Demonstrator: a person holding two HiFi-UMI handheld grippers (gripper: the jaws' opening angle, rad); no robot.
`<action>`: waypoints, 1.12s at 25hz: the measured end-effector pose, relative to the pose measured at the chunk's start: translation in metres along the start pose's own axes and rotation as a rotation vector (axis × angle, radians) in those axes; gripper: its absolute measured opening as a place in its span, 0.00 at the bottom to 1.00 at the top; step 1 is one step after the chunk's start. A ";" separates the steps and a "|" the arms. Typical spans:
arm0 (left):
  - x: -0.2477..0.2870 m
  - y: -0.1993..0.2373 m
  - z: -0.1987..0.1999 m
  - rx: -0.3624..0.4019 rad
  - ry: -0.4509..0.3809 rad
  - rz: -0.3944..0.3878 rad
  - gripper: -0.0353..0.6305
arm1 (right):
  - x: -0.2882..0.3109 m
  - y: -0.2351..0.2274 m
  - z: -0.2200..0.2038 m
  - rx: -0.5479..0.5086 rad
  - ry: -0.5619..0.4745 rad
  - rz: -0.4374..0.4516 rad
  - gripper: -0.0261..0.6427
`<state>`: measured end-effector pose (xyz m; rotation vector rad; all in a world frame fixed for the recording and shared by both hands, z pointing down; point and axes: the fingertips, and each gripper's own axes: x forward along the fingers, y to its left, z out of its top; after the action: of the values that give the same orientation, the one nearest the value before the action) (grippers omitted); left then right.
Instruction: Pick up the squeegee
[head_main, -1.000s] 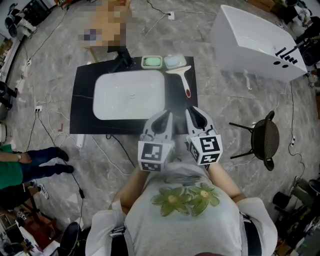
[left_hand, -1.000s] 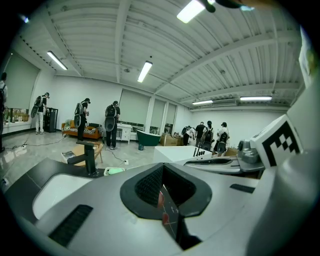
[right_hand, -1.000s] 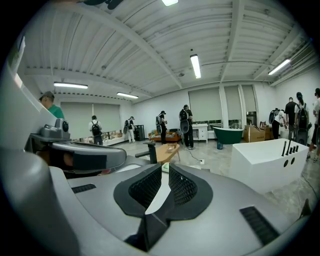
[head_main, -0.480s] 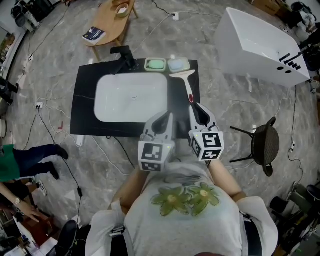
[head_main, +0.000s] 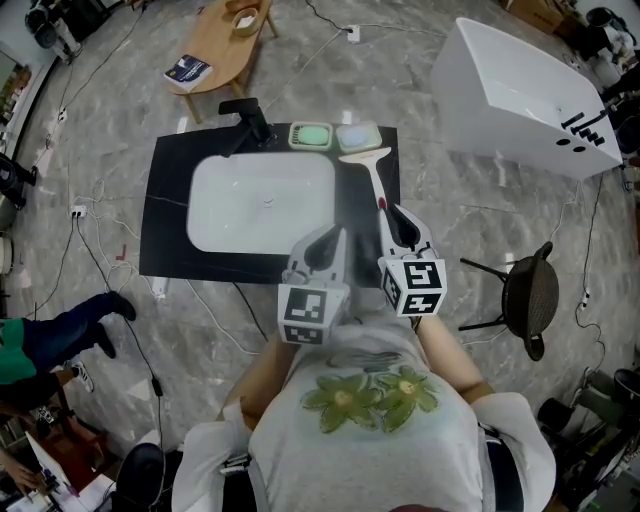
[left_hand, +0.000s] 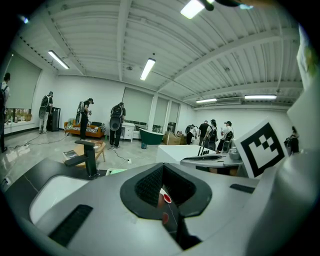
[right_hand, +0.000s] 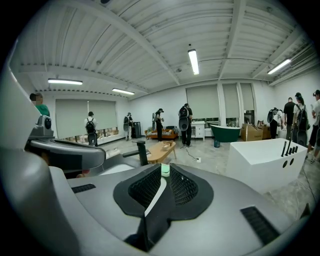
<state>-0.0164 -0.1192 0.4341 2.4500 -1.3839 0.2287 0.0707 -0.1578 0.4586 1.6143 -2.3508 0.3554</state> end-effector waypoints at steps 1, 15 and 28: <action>0.002 0.001 0.001 -0.002 -0.001 0.001 0.07 | 0.002 -0.002 0.000 0.000 0.002 -0.001 0.08; 0.028 0.013 0.006 -0.015 -0.011 0.023 0.07 | 0.037 -0.016 -0.003 -0.004 0.043 0.033 0.14; 0.047 0.016 0.002 -0.008 0.023 0.021 0.07 | 0.070 -0.031 -0.011 -0.006 0.083 0.033 0.17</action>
<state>-0.0064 -0.1653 0.4485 2.4194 -1.3989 0.2547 0.0766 -0.2253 0.4950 1.5294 -2.3166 0.4145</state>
